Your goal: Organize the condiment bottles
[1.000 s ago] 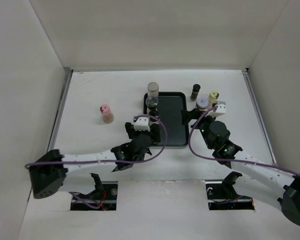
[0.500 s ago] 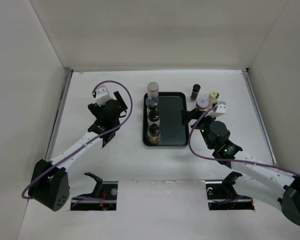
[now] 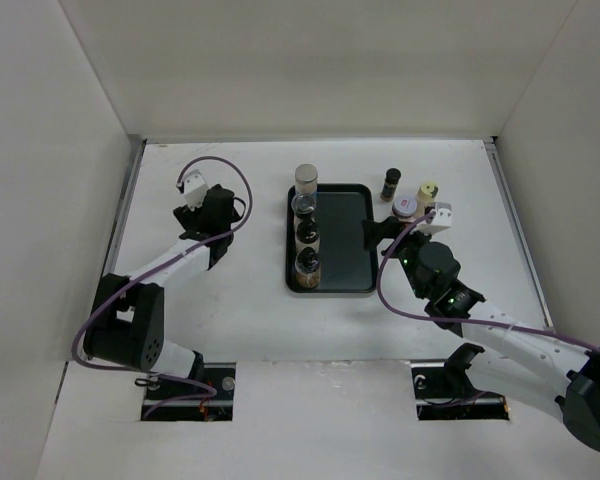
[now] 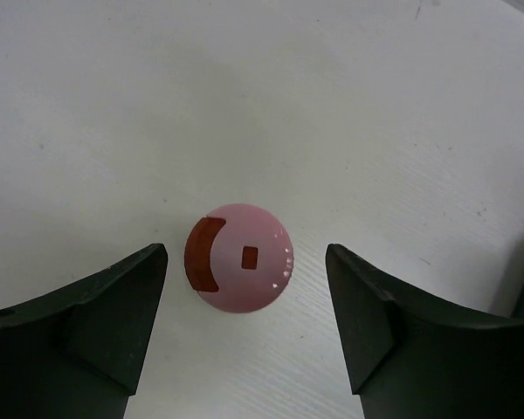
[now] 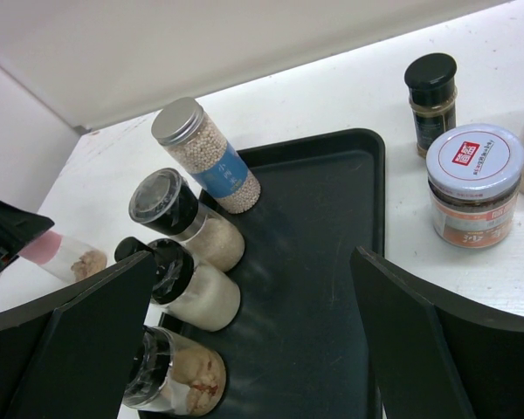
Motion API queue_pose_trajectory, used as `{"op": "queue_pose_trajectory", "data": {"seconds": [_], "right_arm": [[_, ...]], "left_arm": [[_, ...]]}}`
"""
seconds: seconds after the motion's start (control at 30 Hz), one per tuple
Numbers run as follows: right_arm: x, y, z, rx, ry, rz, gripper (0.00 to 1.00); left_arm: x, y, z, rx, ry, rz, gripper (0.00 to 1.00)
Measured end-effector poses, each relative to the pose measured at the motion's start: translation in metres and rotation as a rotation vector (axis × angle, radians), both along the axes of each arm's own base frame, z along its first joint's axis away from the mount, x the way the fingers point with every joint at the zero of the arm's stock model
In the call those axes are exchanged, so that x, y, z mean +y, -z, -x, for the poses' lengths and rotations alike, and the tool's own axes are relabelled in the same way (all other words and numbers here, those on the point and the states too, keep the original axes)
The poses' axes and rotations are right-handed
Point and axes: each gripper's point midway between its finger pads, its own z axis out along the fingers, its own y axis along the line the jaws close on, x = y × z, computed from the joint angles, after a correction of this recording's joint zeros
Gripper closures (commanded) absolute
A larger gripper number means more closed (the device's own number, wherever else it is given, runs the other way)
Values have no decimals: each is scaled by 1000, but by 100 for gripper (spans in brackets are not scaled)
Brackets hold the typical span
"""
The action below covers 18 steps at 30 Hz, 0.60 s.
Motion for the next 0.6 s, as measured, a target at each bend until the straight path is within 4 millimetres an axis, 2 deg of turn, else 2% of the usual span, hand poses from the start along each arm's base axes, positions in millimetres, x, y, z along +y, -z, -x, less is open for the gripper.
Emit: {"op": "queue_pose_trajectory", "data": {"seconds": [0.1,0.23,0.37,0.4,0.47,0.53,0.6], "right_arm": [[0,0,0,0,0,0,0],[0,0,0,0,0,0,0],[0,0,0,0,0,0,0],[0,0,0,-1,0,-1,0],[0,-2,0,-4,0,-3,0],[-1,-5,1,-11,0,-9,0],[-3,-8,3,-22,1,-18,0]], "left_arm": [[5,7,-4,12,-19,5,40],[7,10,-7,10,-28,18,67],[5,-1,-6,-21,-18,34,74],[4,-10,-3,-44,-13,40,75],[-1,-40,5,-123,5,60,75],[-15,-89,16,-256,45,90,75],[-36,-140,32,-397,111,137,75]]}}
